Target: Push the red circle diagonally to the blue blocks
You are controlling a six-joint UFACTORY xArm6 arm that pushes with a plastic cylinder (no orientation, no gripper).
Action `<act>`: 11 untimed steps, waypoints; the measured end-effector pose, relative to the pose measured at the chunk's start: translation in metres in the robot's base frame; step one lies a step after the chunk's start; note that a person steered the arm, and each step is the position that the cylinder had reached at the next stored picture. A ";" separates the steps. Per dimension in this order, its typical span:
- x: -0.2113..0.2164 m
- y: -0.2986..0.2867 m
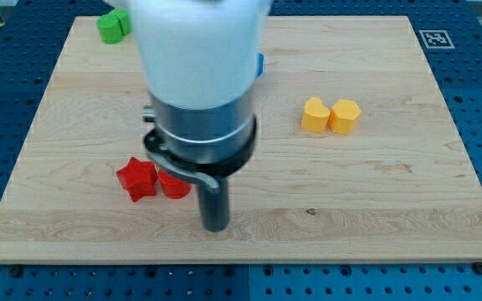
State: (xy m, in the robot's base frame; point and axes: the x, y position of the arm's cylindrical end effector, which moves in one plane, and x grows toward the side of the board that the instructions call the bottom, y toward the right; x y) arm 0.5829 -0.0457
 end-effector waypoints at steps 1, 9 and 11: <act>-0.027 -0.027; -0.067 -0.044; -0.068 -0.045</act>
State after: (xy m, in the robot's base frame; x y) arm 0.5148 -0.0902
